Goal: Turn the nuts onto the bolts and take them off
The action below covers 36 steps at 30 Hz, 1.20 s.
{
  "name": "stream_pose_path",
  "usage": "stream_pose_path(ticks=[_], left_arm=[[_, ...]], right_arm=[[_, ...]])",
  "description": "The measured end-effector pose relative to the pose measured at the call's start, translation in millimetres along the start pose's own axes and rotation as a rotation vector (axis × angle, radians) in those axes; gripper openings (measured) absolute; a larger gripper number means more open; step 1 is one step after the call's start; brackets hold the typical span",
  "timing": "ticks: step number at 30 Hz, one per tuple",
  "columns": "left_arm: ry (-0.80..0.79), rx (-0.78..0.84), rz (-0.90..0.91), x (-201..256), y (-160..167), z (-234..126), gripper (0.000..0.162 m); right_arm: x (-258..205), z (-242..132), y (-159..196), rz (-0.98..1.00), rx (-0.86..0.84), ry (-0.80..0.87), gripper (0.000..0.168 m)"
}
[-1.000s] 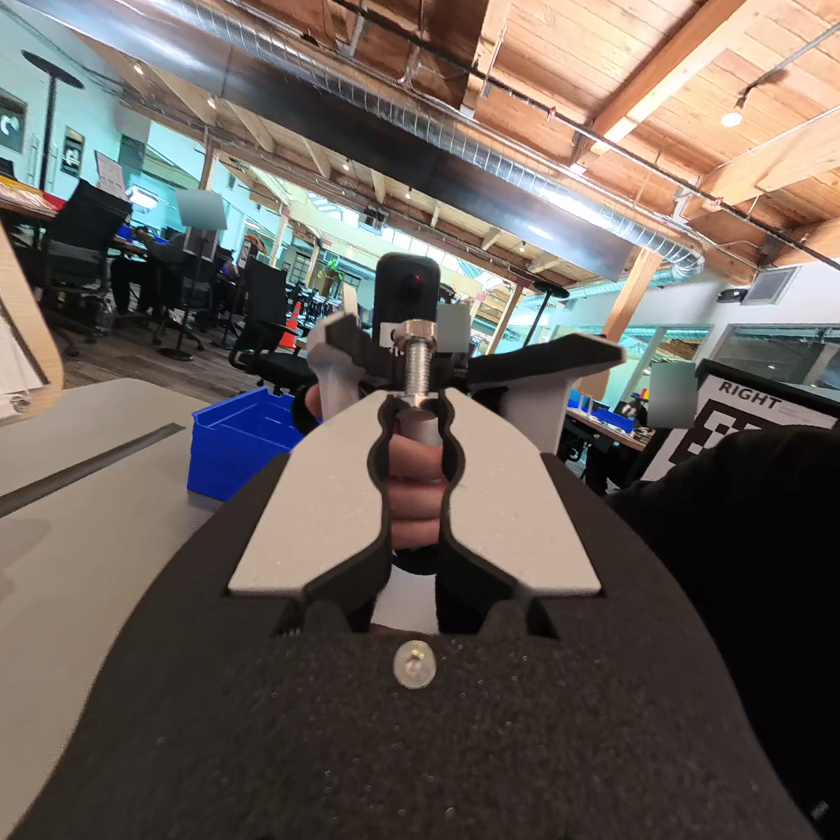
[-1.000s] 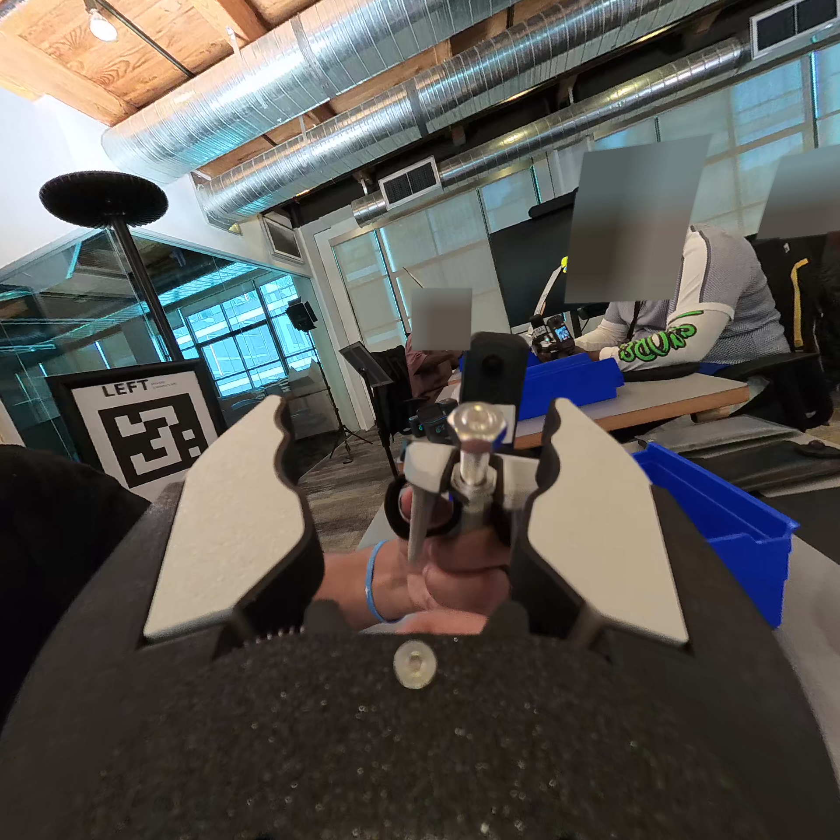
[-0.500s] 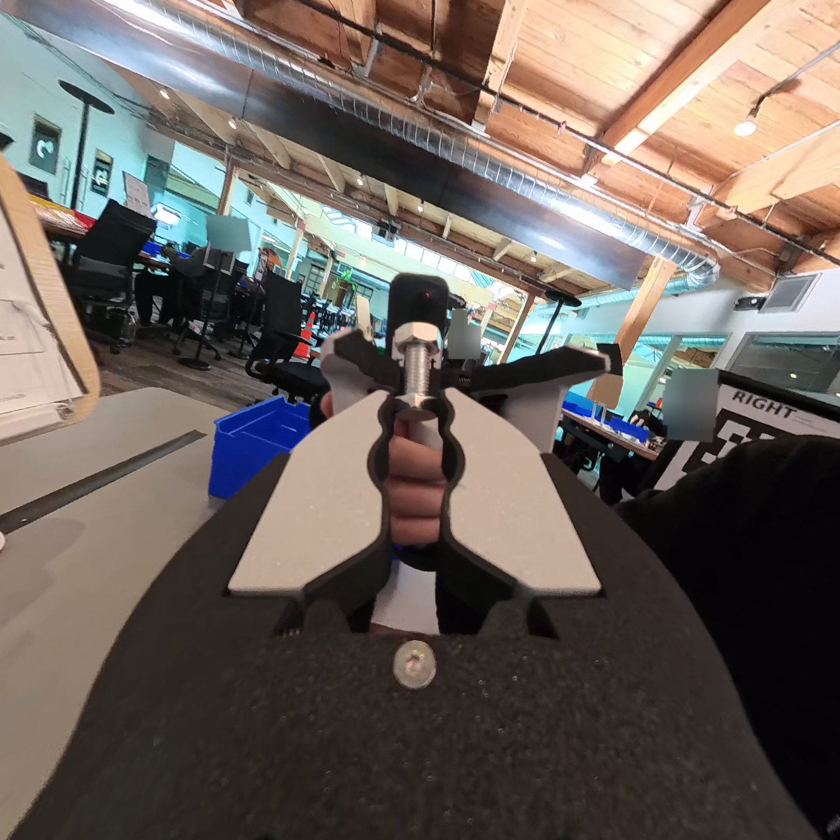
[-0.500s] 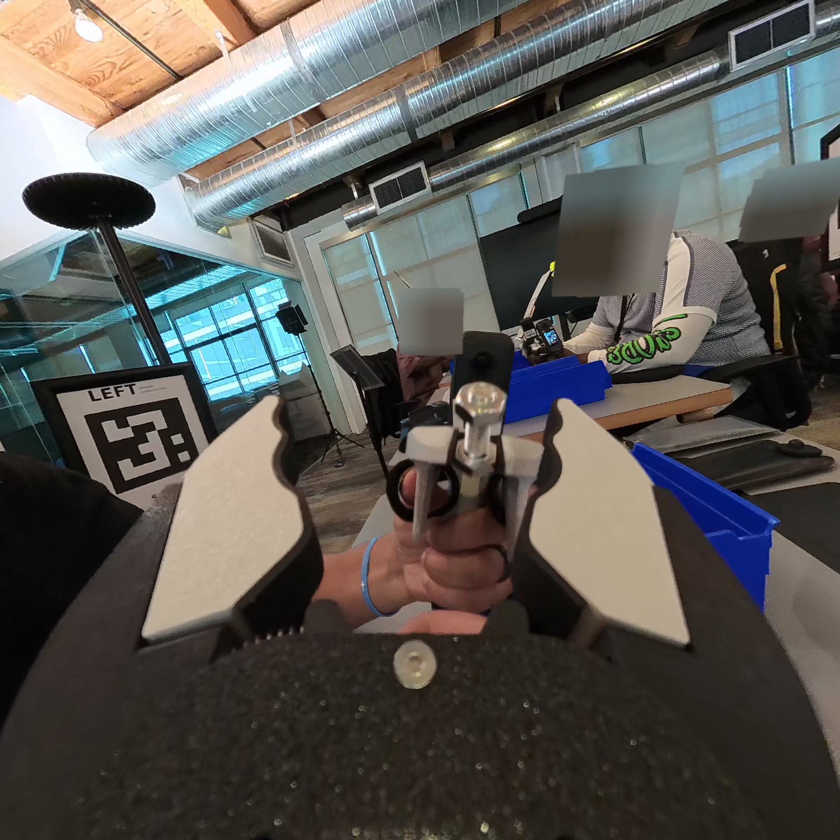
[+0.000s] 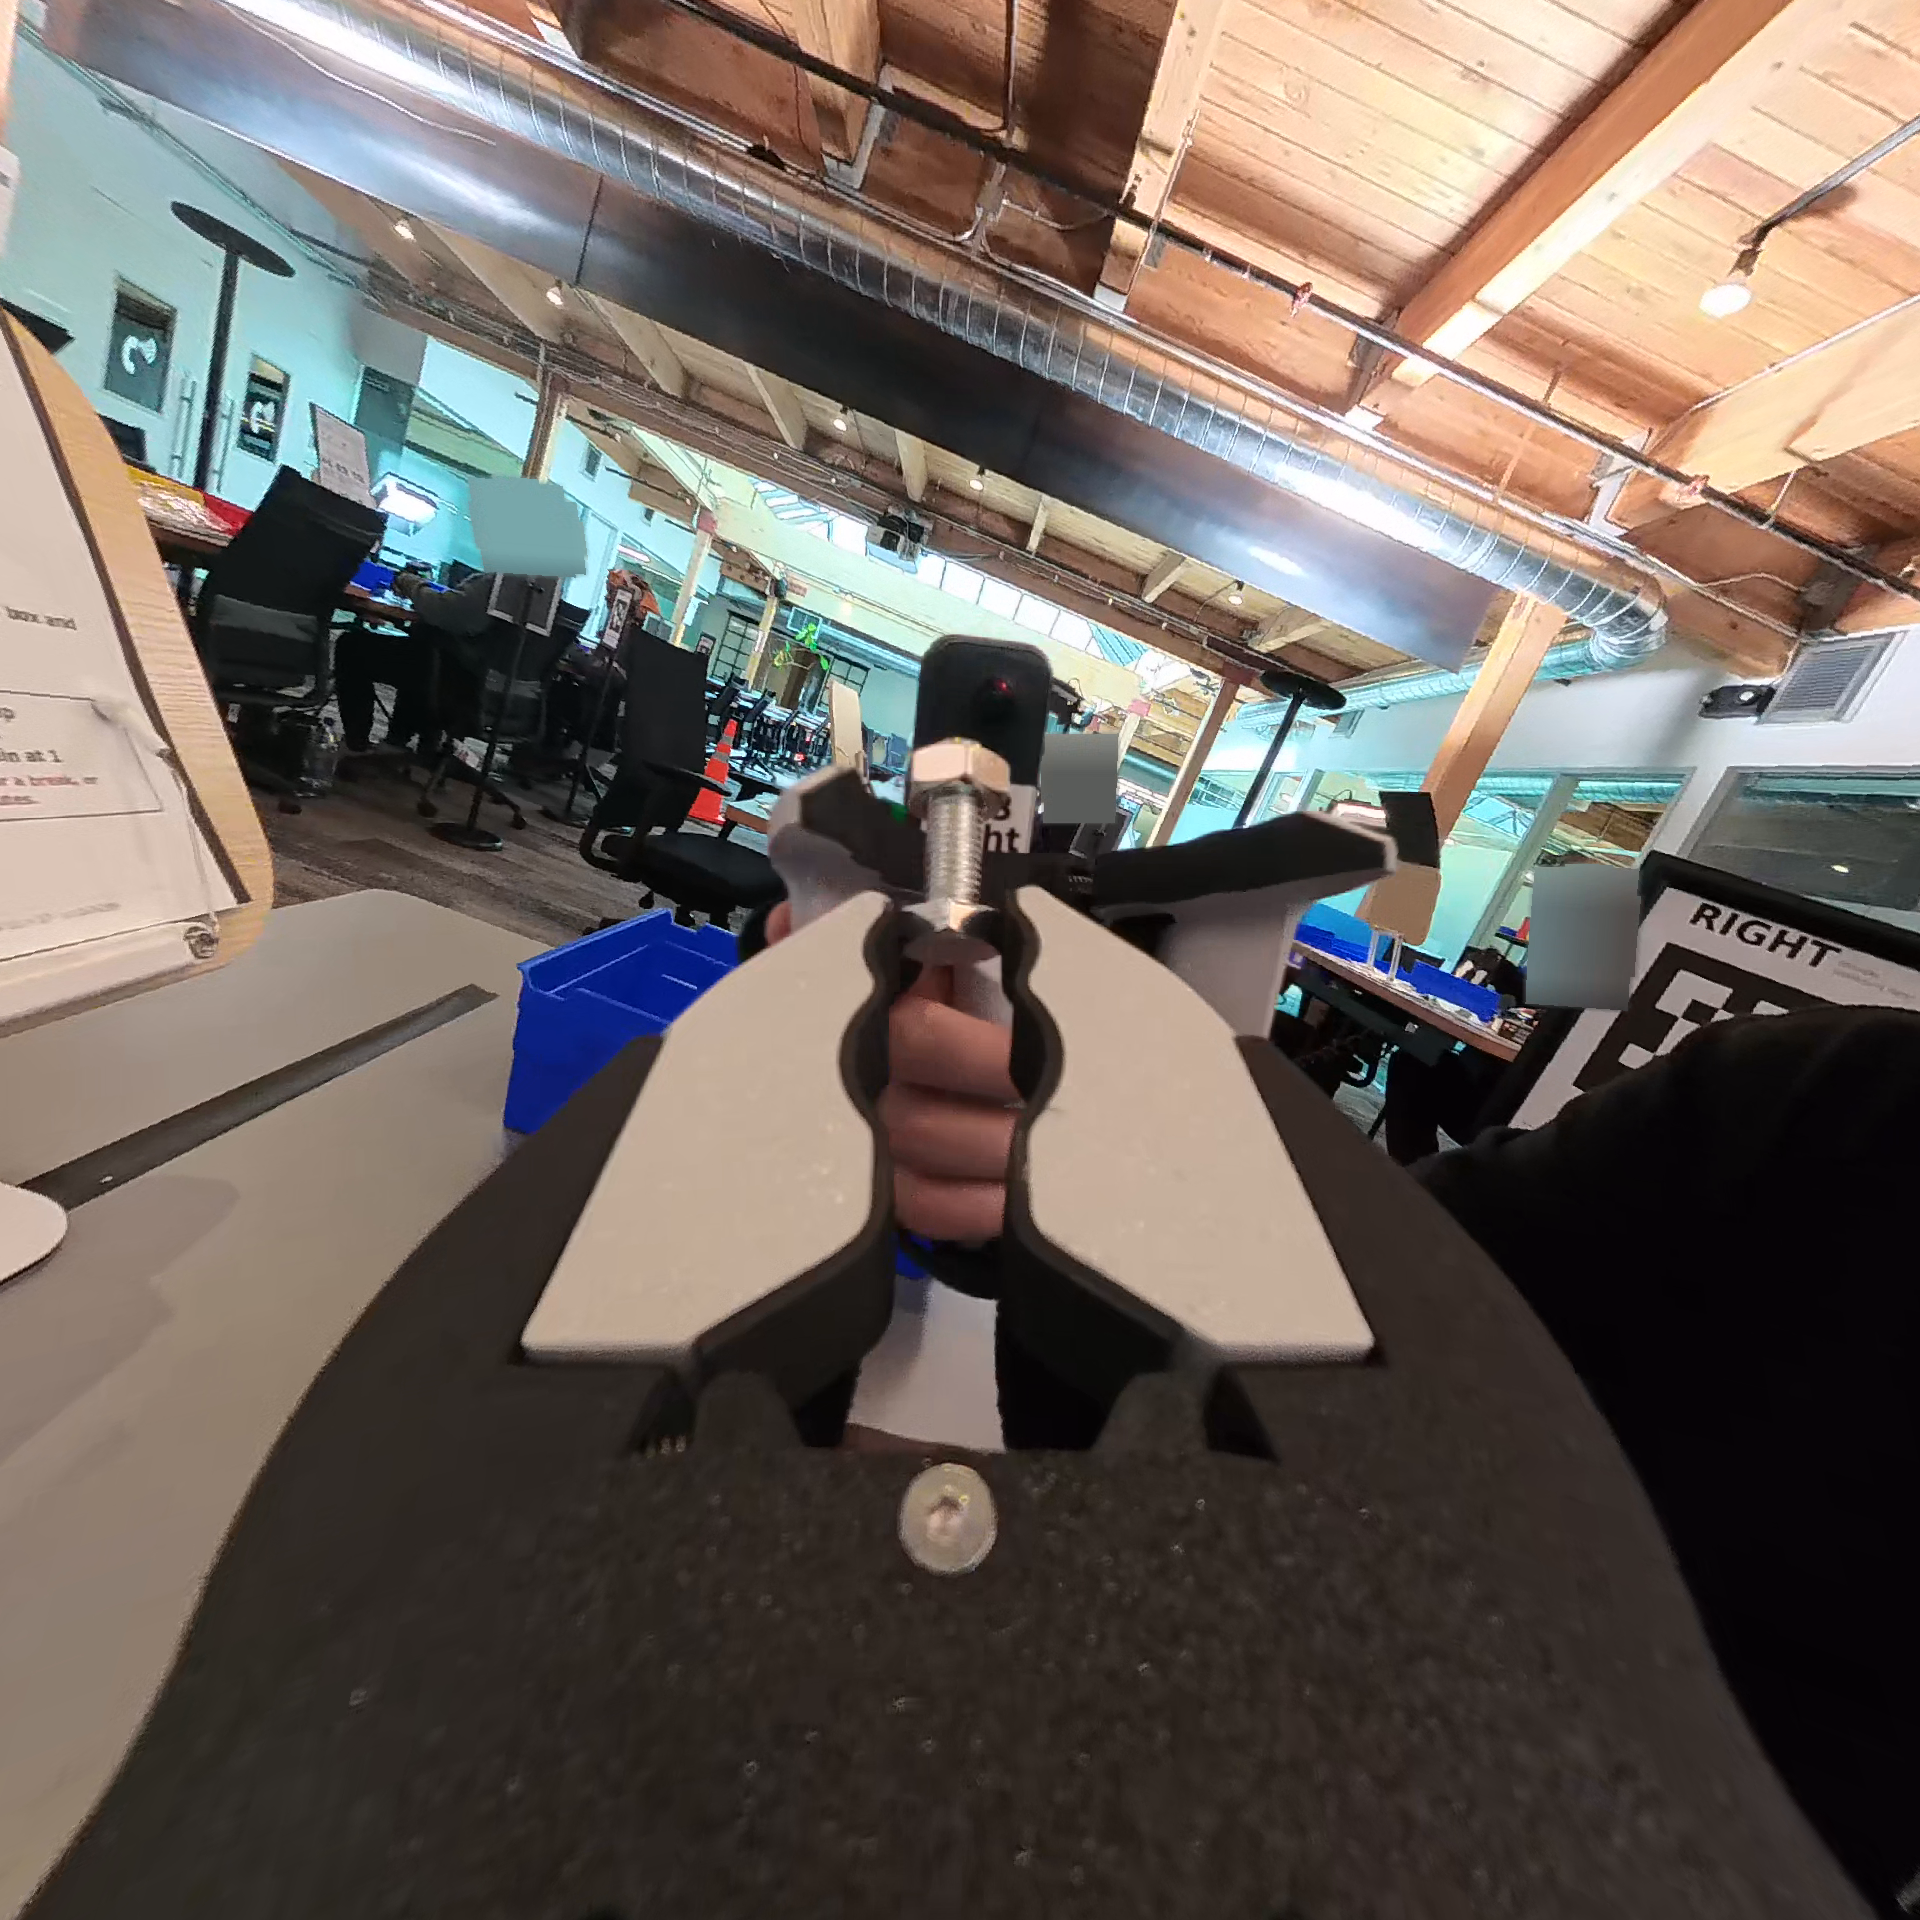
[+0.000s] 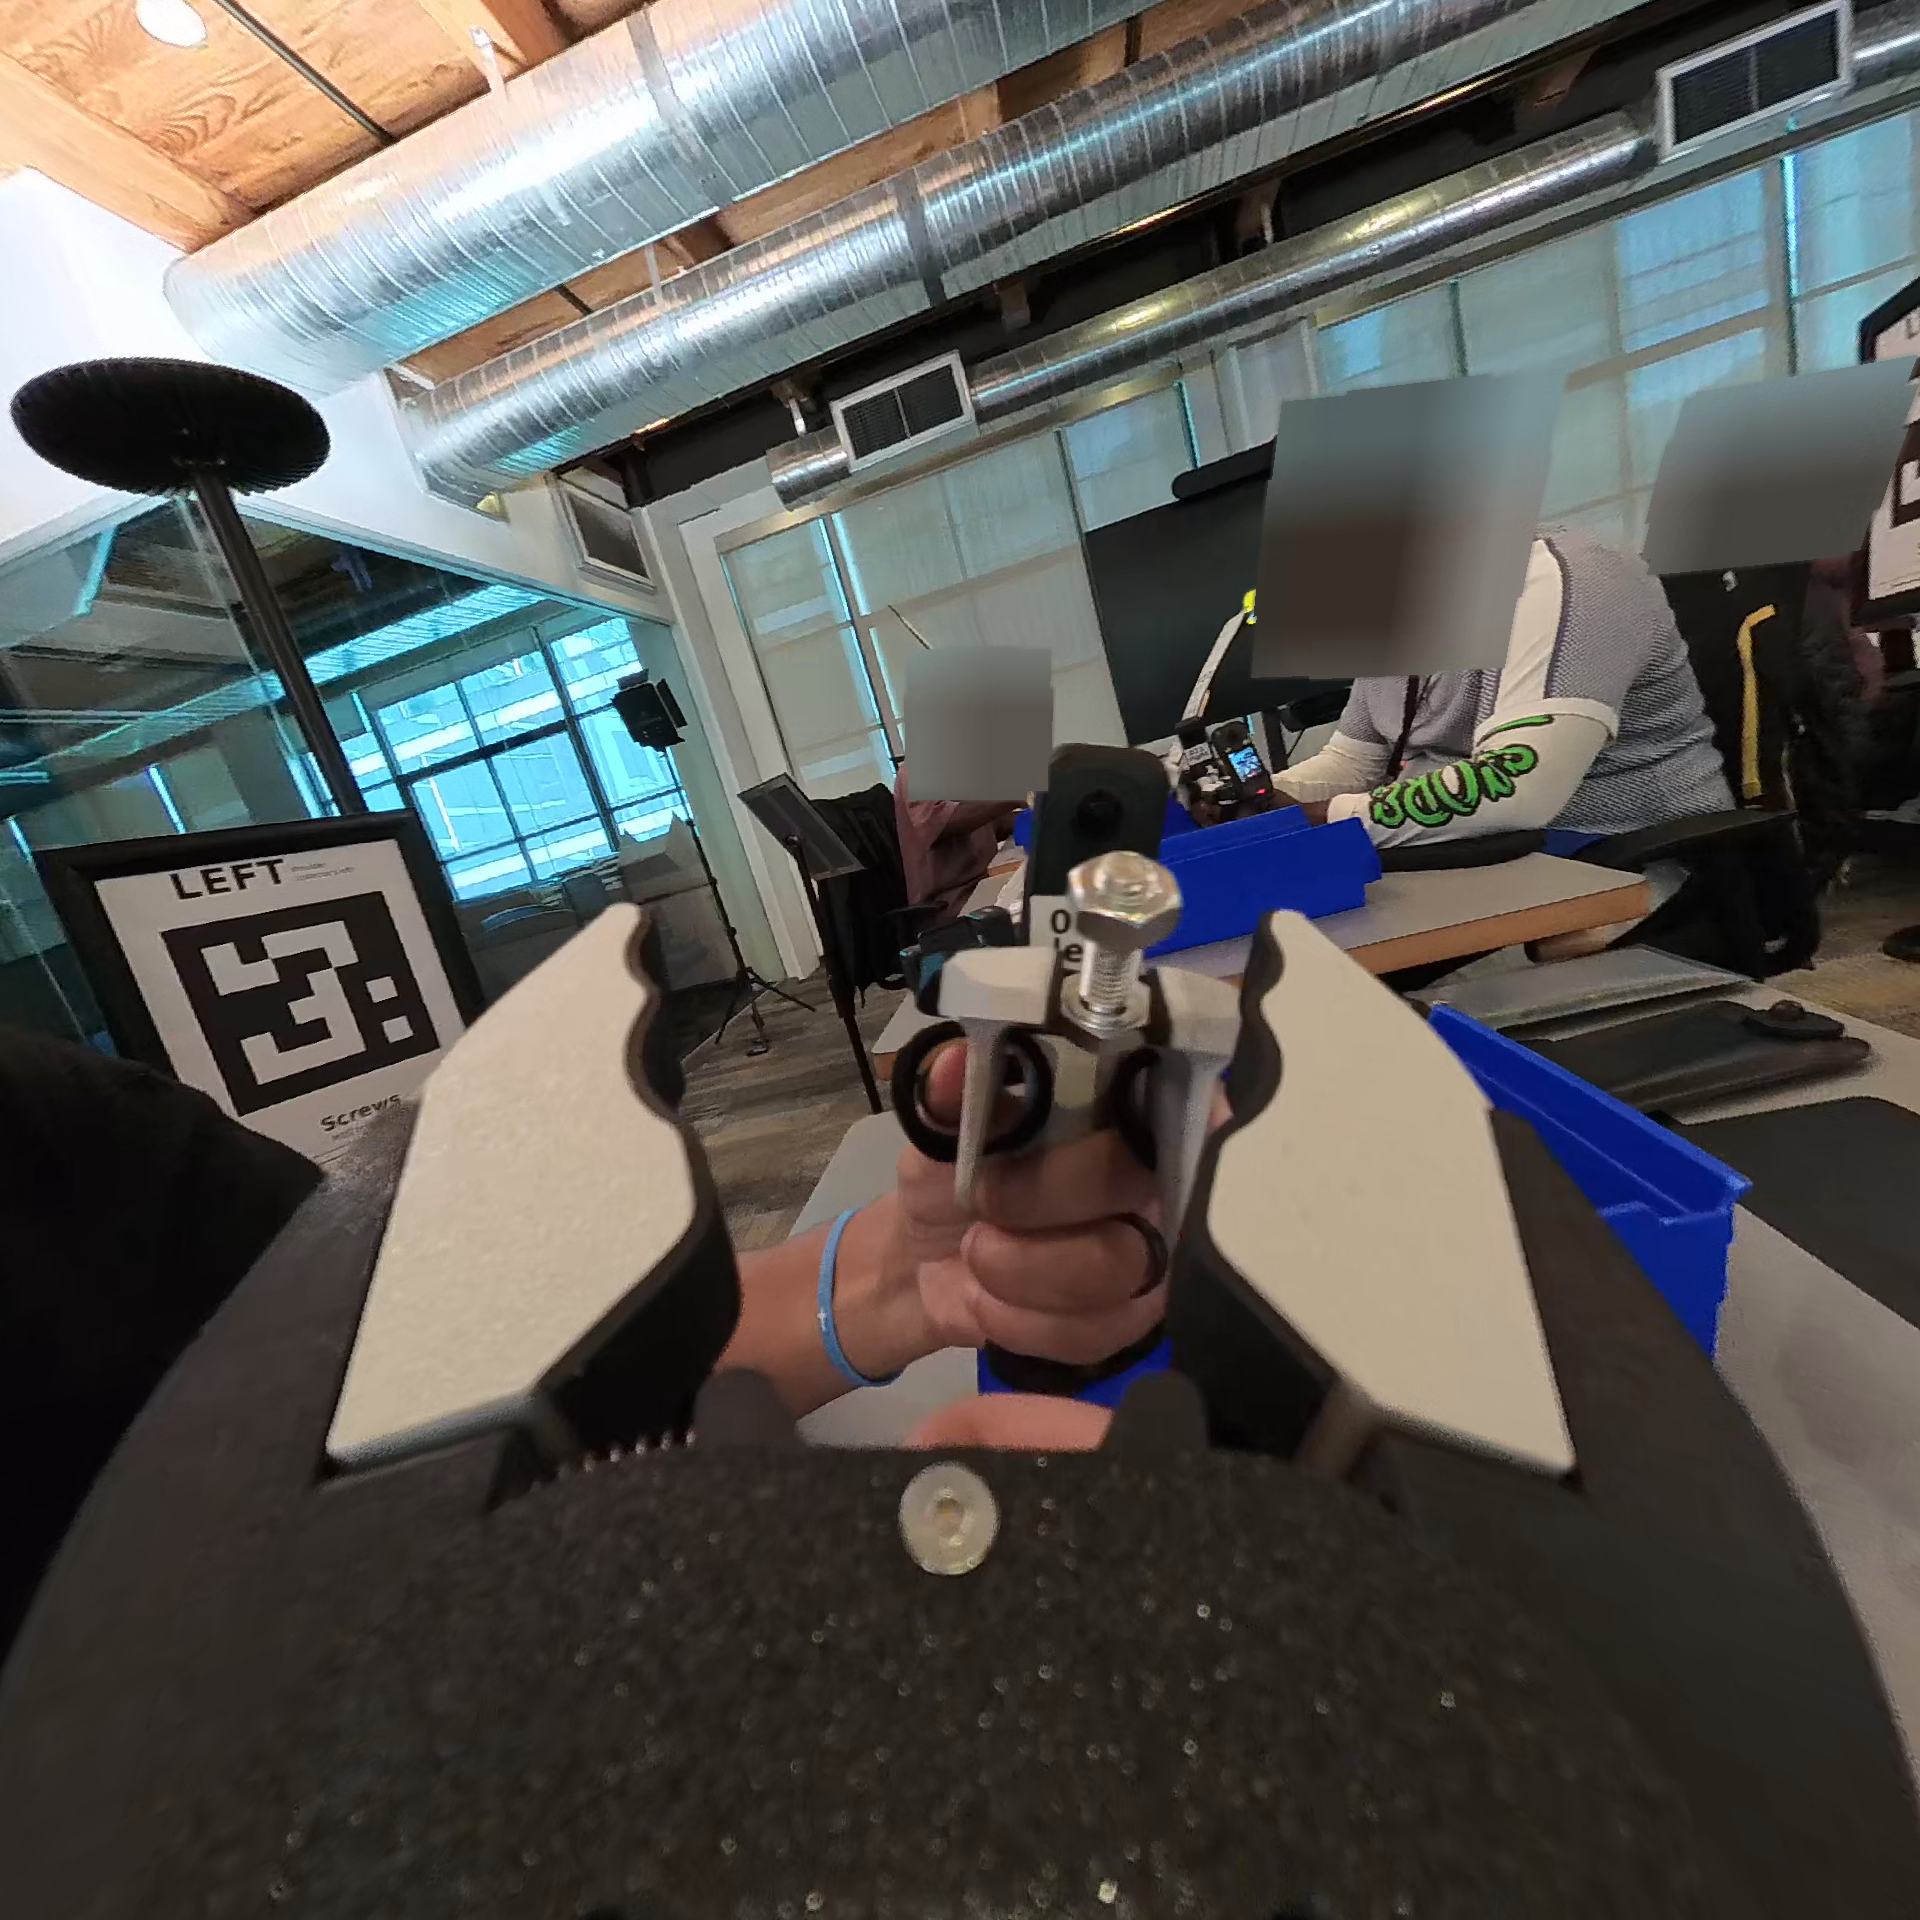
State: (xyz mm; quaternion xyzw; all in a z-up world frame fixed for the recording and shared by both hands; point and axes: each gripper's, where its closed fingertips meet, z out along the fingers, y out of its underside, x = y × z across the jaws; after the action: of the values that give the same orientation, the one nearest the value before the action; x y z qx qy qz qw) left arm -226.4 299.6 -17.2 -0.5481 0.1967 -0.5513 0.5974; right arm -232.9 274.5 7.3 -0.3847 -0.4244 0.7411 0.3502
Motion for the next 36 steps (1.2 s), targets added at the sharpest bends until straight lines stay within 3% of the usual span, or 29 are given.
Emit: stream_pose_path(ticks=[6, 12, 15, 18, 28, 36], left_arm=[[0.027, -0.081, 0.011, 6, 20, 15, 0.017], [0.014, -0.028, -0.007, 1, 10, 8, 0.017], [0.024, -0.031, 0.000, 5, 9, 8, 0.017], [0.024, -0.018, 0.002, 7, 6, 9, 0.017], [0.026, 0.016, -0.012, 5, 6, 12, 0.017], [0.018, 0.076, -0.026, 3, -11, -2, 0.017]], right_arm=[[-8, 2, -1, 0.003, 0.012, -0.040, 0.104], [-14, 4, 2, -0.013, -0.017, -0.048, 0.107], [-8, 2, 3, -0.048, -0.025, -0.019, 0.088], [2, -3, -1, -0.052, -0.002, 0.021, 0.084], [-20, 4, -9, -0.040, 0.122, -0.076, 0.110], [-5, 6, 3, -0.028, 0.053, -0.017, 0.110]])
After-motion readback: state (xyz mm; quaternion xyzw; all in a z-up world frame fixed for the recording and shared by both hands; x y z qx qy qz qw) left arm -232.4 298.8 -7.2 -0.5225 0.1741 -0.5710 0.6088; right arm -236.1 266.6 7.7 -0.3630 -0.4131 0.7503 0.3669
